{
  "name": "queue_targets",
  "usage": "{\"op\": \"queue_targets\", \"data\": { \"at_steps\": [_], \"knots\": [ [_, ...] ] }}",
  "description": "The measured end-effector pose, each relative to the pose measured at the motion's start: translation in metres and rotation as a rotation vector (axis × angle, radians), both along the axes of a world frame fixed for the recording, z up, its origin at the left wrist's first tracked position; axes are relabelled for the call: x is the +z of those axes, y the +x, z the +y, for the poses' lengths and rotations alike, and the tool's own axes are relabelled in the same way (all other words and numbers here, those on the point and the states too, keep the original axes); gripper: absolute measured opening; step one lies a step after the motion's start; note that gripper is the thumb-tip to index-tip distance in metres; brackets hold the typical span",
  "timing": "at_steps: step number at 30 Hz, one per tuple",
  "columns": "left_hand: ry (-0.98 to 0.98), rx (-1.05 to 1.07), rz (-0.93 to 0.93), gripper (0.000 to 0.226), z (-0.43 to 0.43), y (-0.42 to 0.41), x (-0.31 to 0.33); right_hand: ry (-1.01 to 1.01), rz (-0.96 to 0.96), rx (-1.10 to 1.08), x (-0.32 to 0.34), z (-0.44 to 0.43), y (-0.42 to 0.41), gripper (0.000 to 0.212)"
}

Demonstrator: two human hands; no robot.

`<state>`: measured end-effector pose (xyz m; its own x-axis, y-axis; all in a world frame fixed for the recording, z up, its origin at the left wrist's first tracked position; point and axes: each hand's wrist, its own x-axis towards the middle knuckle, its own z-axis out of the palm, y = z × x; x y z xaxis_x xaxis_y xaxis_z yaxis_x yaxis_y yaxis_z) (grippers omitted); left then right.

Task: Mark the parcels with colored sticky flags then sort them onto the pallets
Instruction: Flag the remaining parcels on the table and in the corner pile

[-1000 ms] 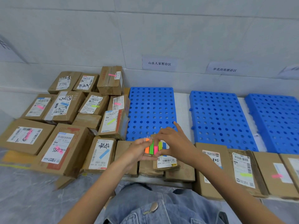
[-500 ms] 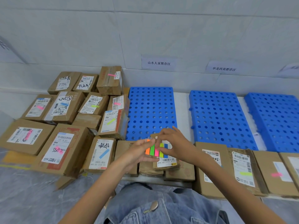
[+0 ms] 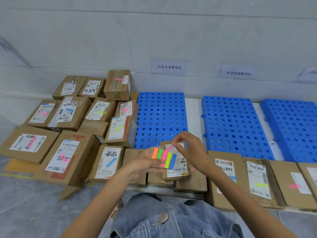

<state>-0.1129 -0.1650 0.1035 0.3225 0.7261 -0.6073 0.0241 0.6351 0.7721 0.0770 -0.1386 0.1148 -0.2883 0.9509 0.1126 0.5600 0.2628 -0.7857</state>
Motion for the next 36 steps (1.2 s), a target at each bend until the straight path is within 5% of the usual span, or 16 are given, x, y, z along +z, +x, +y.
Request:
{"op": "queue_targets", "data": {
  "at_steps": [4,10,17,21,24,30,36],
  "knots": [
    [-0.020,0.045,0.171,0.033,0.000,-0.026,-0.024,-0.013,0.119,-0.121,-0.008,0.005,0.015,0.007],
    [0.033,0.102,0.473,0.025,-0.005,-0.041,-0.062,0.122,-0.235,0.186,-0.044,0.005,0.033,0.007],
    [0.312,-0.115,0.843,0.039,-0.001,-0.035,-0.090,0.372,-0.431,0.309,-0.066,0.001,0.042,0.005],
    [0.560,-0.153,1.093,0.039,-0.001,-0.029,-0.089,0.440,-0.479,0.301,-0.064,-0.005,0.049,0.024],
    [0.633,-0.115,1.033,0.032,0.002,-0.011,-0.083,0.401,-0.435,0.277,-0.070,-0.008,0.056,0.010],
    [0.405,0.072,0.612,0.035,0.000,0.036,-0.076,-0.086,-0.125,-0.094,-0.088,-0.019,0.055,0.009],
    [0.318,0.071,0.529,0.033,0.005,0.052,-0.077,-0.476,0.353,-0.266,-0.085,-0.030,0.029,0.050]
  ]
}}
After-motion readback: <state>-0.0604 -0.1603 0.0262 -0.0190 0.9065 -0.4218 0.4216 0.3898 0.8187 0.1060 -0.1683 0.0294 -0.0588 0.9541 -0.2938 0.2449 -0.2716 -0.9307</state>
